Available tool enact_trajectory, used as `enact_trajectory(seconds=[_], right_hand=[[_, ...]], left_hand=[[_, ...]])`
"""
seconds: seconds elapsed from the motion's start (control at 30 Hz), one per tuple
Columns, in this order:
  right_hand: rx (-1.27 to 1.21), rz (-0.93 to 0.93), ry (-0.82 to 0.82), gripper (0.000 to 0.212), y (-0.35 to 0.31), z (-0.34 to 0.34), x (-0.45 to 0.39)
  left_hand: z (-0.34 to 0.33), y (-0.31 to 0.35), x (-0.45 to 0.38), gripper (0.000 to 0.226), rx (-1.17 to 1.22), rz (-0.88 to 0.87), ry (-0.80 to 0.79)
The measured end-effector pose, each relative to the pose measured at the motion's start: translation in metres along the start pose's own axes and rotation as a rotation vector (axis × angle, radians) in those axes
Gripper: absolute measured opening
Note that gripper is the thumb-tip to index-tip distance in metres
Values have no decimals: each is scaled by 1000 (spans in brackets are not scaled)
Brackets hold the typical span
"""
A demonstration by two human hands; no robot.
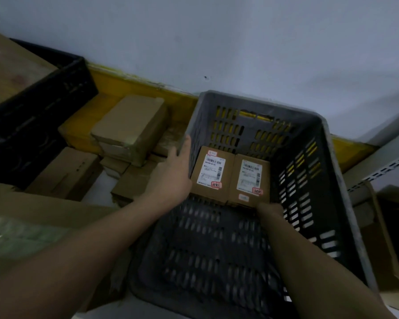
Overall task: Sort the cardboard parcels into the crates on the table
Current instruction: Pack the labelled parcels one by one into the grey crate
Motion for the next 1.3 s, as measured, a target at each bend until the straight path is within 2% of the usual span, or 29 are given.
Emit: enact_trajectory(seconds=[0.1,0.33,0.5,0.57,0.63,0.73,0.83,0.97,1.07,1.2,1.3], right_hand=[[145,15,72,46,0,-2,-1],[187,-39,-4,39,-7,-6,0],[291,-46,35,47,-2,3,11],[347,19,19,40,-9,3,20],[346,95,-85,27,-22,-2,32],[343,221,-262,26,-49,-13,55],[400,277,-289,22,-72,-14,82],[451,380,-336,32,-94,-17,118],[515,473,-393,26,-108,-17,145],[542,619,-399,44,-131,-15,181],[537,696,-402,44,-145,-21,206]], left_hand=[[-1,1,1,96,2,6,-13],[0,-1,1,99,6,14,-18],[0,-2,-1,99,6,3,-20],[0,-3,-2,99,-10,8,-19],[0,-3,-1,98,-28,7,-15],[0,-2,0,96,-38,15,-10],[3,2,3,95,-66,20,-1],[4,7,8,91,-179,41,10],[4,9,11,90,-221,46,18],[6,6,11,92,-61,49,-13],[10,7,17,86,91,18,-50]])
Point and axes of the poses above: each hand's wrist, its own x-axis away from the middle knuckle, its own z-axis out of the back of the hand, y = z × x, the point moved 6 cm from there along -x, towards the middle knuckle, and after that the axes turned 10 degrees about -y, right-handed, at the moved point
